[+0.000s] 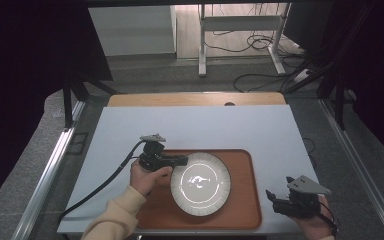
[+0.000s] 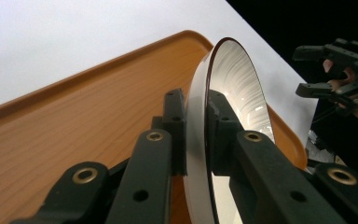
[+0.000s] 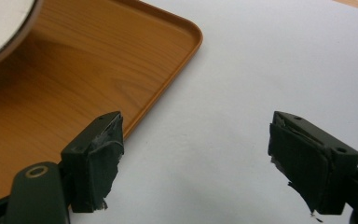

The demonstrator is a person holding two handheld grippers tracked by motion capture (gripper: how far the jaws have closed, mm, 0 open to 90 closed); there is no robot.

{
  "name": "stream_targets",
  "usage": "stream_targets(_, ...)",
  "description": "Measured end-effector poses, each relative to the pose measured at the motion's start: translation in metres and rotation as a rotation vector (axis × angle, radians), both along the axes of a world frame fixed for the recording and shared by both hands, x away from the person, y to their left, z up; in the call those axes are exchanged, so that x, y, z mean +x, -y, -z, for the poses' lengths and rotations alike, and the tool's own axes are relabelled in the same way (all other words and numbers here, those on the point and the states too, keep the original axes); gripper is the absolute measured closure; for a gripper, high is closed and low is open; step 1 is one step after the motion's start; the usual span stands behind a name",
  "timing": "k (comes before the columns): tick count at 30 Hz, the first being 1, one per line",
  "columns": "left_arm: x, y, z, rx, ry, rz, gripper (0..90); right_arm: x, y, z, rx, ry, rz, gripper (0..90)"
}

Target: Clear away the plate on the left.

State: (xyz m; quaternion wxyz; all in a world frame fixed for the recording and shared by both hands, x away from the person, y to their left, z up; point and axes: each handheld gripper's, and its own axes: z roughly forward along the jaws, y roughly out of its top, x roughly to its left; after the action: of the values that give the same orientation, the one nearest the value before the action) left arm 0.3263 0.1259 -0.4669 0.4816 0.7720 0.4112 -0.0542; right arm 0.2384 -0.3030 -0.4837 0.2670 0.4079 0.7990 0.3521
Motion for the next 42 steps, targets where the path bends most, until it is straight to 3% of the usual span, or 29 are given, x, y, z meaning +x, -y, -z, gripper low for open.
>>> stream_targets(14,0.010,0.008,0.020,0.044,-0.026,0.004,81.6,0.000,0.000,0.001,-0.007,-0.010,-0.007,18.8)
stream_targets(25,0.021,0.009,0.032,0.122,-0.043,-0.004,84.4,0.000,-0.001,0.002,-0.010,-0.019,-0.012,18.7)
stream_targets(34,0.028,0.009,0.041,0.135,-0.075,-0.007,84.3,0.000,0.000,0.003,-0.014,-0.027,-0.016,18.7)
stream_targets(37,0.029,0.012,0.048,0.190,-0.080,-0.009,81.5,0.000,0.000,0.003,-0.015,-0.030,-0.019,18.7)
stream_targets(42,0.030,0.013,0.051,0.217,-0.074,-0.009,80.0,0.001,-0.001,0.004,-0.018,-0.035,-0.022,18.6)
